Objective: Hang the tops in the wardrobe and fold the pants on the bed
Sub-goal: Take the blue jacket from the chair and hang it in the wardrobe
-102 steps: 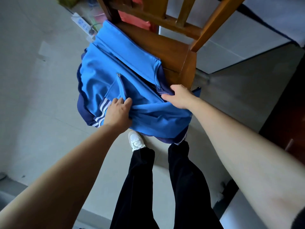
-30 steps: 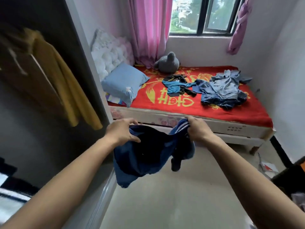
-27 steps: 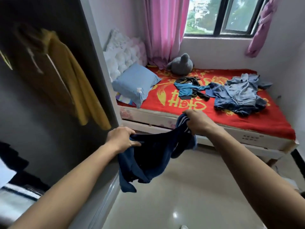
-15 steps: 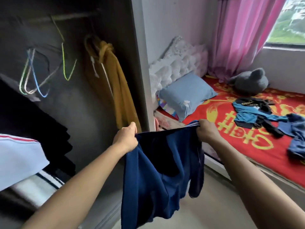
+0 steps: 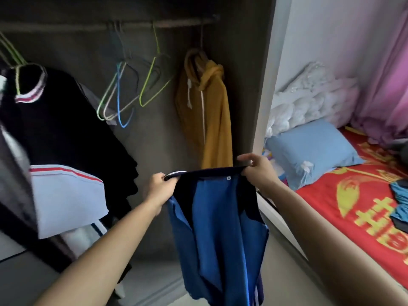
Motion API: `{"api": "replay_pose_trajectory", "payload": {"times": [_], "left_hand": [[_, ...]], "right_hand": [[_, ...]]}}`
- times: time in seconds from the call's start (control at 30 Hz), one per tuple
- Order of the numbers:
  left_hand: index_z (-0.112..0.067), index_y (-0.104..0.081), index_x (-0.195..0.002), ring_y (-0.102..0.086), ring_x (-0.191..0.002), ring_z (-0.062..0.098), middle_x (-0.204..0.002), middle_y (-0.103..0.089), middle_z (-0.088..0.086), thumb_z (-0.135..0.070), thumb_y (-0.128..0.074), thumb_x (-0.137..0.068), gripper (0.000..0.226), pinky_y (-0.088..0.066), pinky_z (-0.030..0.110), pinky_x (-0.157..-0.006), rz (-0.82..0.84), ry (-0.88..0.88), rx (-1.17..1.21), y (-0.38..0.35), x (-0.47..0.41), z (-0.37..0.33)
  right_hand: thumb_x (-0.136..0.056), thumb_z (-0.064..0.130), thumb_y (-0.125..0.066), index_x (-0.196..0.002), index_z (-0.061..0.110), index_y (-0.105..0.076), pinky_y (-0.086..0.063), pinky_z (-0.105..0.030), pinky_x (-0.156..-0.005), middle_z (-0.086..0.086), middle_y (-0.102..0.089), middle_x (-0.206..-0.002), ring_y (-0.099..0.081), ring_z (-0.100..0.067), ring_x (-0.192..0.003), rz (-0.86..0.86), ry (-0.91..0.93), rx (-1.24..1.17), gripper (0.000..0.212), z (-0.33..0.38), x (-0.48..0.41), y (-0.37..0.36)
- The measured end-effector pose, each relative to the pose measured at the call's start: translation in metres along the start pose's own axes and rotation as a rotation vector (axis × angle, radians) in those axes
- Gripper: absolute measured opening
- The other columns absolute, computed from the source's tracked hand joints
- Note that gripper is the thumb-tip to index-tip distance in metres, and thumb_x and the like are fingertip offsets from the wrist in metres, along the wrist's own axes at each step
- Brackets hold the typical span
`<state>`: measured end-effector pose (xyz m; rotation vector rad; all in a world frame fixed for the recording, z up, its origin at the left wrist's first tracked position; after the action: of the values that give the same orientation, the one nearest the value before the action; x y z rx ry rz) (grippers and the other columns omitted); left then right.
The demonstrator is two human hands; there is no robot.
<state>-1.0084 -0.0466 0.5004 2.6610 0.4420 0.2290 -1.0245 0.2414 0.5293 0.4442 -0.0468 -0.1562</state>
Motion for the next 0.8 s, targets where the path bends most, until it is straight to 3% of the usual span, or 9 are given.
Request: {"api": "replay_pose_trajectory", "payload": {"times": [0.1, 0.2, 0.3, 0.4, 0.47, 0.57, 0.63, 0.7, 0.8], "left_hand": [[-0.010, -0.056, -0.071, -0.047, -0.057, 0.019, -0.061, -0.049, 0.002, -0.033, -0.064, -0.085, 0.028, -0.033, 0.029, -0.053, -0.073, -0.035, 0.085, 0.027, -0.042, -0.010], [-0.009, -0.067, -0.074, -0.057, -0.059, 0.020, -0.060, -0.061, 0.000, -0.039, -0.065, -0.077, 0.031, -0.043, 0.030, -0.056, -0.094, -0.052, 0.160, 0.051, -0.086, -0.020], [-0.014, -0.073, -0.076, -0.061, -0.059, 0.020, -0.064, -0.067, 0.000, -0.041, -0.066, -0.073, 0.028, -0.048, 0.030, -0.057, -0.082, -0.026, 0.249, 0.067, -0.127, -0.020], [-0.014, -0.073, -0.073, -0.054, -0.051, 0.017, -0.060, -0.060, -0.001, -0.028, -0.064, -0.069, 0.017, -0.043, 0.026, -0.053, -0.017, 0.013, 0.392, 0.076, -0.159, -0.017], [-0.013, -0.069, -0.068, -0.050, -0.053, 0.017, -0.058, -0.054, 0.000, -0.024, -0.060, -0.065, 0.014, -0.039, 0.027, -0.055, 0.007, 0.011, 0.430, 0.081, -0.175, -0.016], [-0.008, -0.067, -0.076, -0.051, -0.061, 0.019, -0.065, -0.055, 0.006, -0.011, -0.054, -0.077, 0.013, -0.040, 0.031, -0.058, 0.032, -0.038, 0.337, 0.086, -0.193, -0.013], [-0.008, -0.062, -0.073, -0.048, -0.062, 0.018, -0.066, -0.051, 0.009, -0.012, -0.049, -0.069, 0.014, -0.037, 0.032, -0.058, 0.054, -0.045, 0.277, 0.087, -0.200, -0.005], [-0.011, -0.059, -0.071, -0.048, -0.062, 0.019, -0.065, -0.050, 0.009, -0.012, -0.047, -0.066, 0.013, -0.037, 0.033, -0.058, 0.062, -0.012, 0.286, 0.087, -0.205, 0.006], [-0.014, -0.058, -0.067, -0.050, -0.063, 0.019, -0.064, -0.052, 0.008, -0.004, -0.046, -0.073, 0.016, -0.038, 0.033, -0.060, 0.065, -0.012, 0.280, 0.091, -0.211, 0.010]], "right_hand": [[-0.075, 0.000, -0.064, -0.114, 0.022, -0.068, -0.051, -0.024, -0.060, -0.003, -0.069, -0.097, -0.066, -0.015, -0.076, -0.001, -0.079, -0.022, 0.045, 0.016, -0.026, -0.035], [-0.071, 0.007, -0.070, -0.108, 0.024, -0.068, -0.045, -0.020, -0.059, 0.001, -0.065, -0.098, -0.060, -0.015, -0.084, 0.015, -0.055, 0.025, 0.041, 0.048, -0.052, -0.062], [-0.077, 0.012, -0.072, -0.115, 0.026, -0.062, -0.050, -0.023, -0.070, 0.000, -0.061, -0.111, -0.059, -0.017, -0.097, 0.155, -0.085, 0.179, 0.042, 0.077, -0.077, -0.094], [-0.085, 0.008, -0.064, -0.125, 0.022, -0.057, -0.057, -0.036, -0.087, -0.004, -0.062, -0.114, -0.063, -0.021, -0.102, 0.296, -0.097, 0.215, 0.043, 0.102, -0.099, -0.128], [-0.092, 0.006, -0.056, -0.128, 0.012, -0.058, -0.054, -0.036, -0.086, -0.004, -0.063, -0.106, -0.061, -0.018, -0.094, 0.216, -0.014, 0.115, 0.037, 0.132, -0.113, -0.144], [-0.100, 0.013, -0.049, -0.125, 0.008, -0.060, -0.047, -0.027, -0.066, -0.002, -0.058, -0.089, -0.055, -0.013, -0.074, 0.061, 0.073, -0.210, 0.028, 0.187, -0.138, -0.161], [-0.100, 0.028, -0.051, -0.113, 0.019, -0.063, -0.052, -0.032, -0.079, 0.001, -0.062, -0.092, -0.059, -0.013, -0.082, 0.024, 0.146, -0.305, 0.020, 0.220, -0.158, -0.171], [-0.095, 0.047, -0.056, -0.125, 0.022, -0.057, -0.049, -0.040, -0.101, 0.000, -0.063, -0.119, -0.059, -0.018, -0.109, 0.035, 0.194, -0.286, 0.039, 0.245, -0.175, -0.183], [-0.078, 0.059, -0.072, -0.150, 0.013, -0.033, -0.043, -0.039, -0.108, -0.004, -0.049, -0.144, -0.051, -0.024, -0.128, 0.110, 0.130, -0.196, 0.094, 0.262, -0.199, -0.216]]}}
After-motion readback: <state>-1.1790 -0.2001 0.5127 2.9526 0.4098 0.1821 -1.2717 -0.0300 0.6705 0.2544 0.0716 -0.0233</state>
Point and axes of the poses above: each hand's wrist, its own x-axis away from the middle knuckle, its own y-axis out of the back of the hand, z = x × y, the point moved 6 cm from there along -x, towards the middle knuckle
